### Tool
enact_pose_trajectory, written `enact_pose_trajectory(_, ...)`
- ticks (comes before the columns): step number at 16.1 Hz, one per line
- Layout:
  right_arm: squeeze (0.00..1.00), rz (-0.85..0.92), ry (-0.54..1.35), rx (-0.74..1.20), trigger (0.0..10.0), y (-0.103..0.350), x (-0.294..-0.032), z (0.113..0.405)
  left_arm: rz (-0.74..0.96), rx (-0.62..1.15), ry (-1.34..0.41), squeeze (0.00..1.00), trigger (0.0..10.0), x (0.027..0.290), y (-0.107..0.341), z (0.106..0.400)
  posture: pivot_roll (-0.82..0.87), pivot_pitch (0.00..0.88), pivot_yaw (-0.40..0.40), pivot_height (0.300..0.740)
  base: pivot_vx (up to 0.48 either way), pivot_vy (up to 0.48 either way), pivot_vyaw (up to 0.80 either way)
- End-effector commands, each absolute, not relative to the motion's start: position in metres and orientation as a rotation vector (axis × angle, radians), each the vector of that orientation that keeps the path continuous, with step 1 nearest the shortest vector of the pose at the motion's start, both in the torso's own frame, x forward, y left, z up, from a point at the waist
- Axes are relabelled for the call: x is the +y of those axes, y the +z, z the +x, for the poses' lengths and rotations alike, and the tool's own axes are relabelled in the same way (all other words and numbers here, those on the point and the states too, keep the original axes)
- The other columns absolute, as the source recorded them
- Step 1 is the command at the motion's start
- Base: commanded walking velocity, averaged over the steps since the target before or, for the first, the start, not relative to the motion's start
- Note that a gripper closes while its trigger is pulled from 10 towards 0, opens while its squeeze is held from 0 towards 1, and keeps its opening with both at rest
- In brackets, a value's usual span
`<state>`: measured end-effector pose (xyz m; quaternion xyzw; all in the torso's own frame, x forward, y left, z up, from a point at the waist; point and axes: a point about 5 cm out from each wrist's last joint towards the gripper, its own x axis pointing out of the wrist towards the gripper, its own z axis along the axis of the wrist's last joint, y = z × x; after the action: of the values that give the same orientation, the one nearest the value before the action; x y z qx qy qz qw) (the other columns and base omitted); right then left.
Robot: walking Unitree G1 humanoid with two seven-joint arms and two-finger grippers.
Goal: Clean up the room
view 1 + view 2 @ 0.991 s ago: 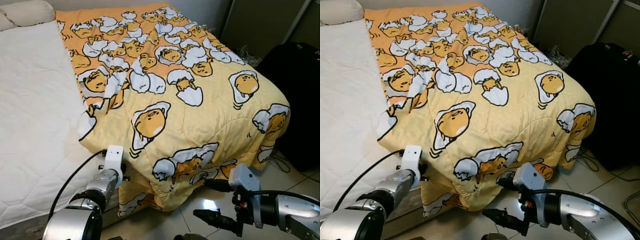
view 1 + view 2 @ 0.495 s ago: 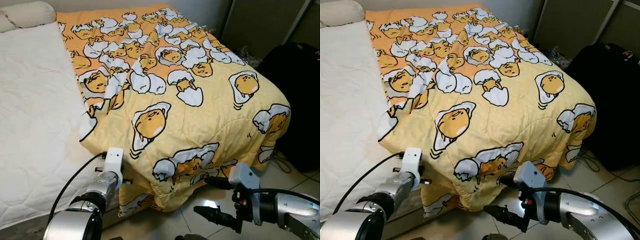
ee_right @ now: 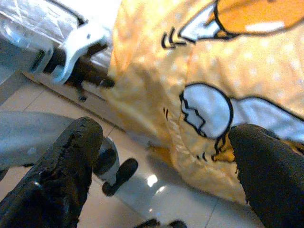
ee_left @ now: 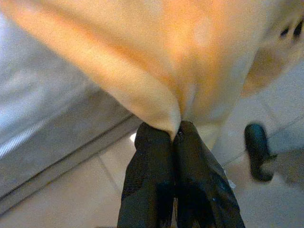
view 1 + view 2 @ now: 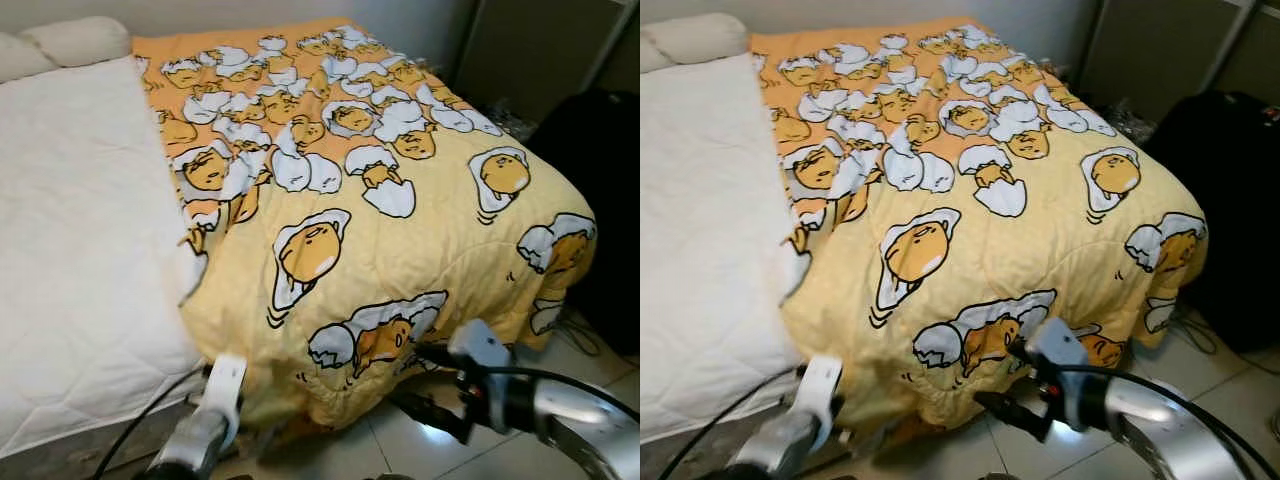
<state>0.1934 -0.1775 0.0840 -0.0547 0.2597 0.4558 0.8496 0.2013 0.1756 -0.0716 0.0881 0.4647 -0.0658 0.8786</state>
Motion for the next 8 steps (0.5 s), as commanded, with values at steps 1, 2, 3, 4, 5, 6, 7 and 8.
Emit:
enact_pose_trajectory(1,0.0,-0.135,0.964,0.534,10.0,0.084,-0.177,0.197,0.232,1.004,-0.214,0.0,0.0,0.173,-0.071,0.2,-0.12,0.0,0.033,0.74,0.0,0.0,0.0)
enact_pose_trajectory(2,0.0,-0.14,0.967,0.532,10.0,0.081,-0.175,0.199,0.285,1.089,-0.306,0.0,0.0,0.171,-0.078,0.186,-0.11,0.0,0.033,0.74,0.0,0.0,0.0)
enact_pose_trajectory(3,0.0,-0.144,0.968,0.531,10.0,0.08,-0.174,0.2,0.313,1.141,-0.369,0.0,0.0,0.169,-0.083,0.176,-0.11,0.0,0.033,0.74,0.0,0.0,0.0)
enact_pose_trajectory(4,0.0,-0.154,0.972,0.531,10.0,0.079,-0.173,0.201,0.314,1.185,-0.425,0.0,0.0,0.165,-0.086,0.169,-0.11,0.0,0.032,0.74,0.0,0.0,0.0)
enact_pose_trajectory(5,0.0,-0.16,0.974,0.531,10.0,0.078,-0.173,0.202,0.317,1.219,-0.48,0.0,0.0,0.161,-0.087,0.164,-0.11,0.0,0.032,0.74,0.0,0.0,0.0)
enact_pose_trajectory(6,0.0,-0.164,0.975,0.531,10.0,0.077,-0.174,0.201,0.317,1.24,-0.526,0.0,0.0,0.157,-0.086,0.16,-0.11,0.0,0.033,0.74,0.0,0.0,0.0)
enact_pose_trajectory(7,0.0,-0.167,0.976,0.532,10.0,0.077,-0.174,0.201,0.316,1.249,-0.543,0.0,0.0,0.155,-0.085,0.158,-0.11,0.0,0.034,0.74,0.0,0.0,0.0)
enact_pose_trajectory(8,0.0,-0.174,0.975,0.532,10.0,0.076,-0.175,0.2,0.325,1.248,-0.547,0.0,0.0,0.154,-0.084,0.157,-0.11,0.0,0.033,0.74,0.0,0.0,0.0)
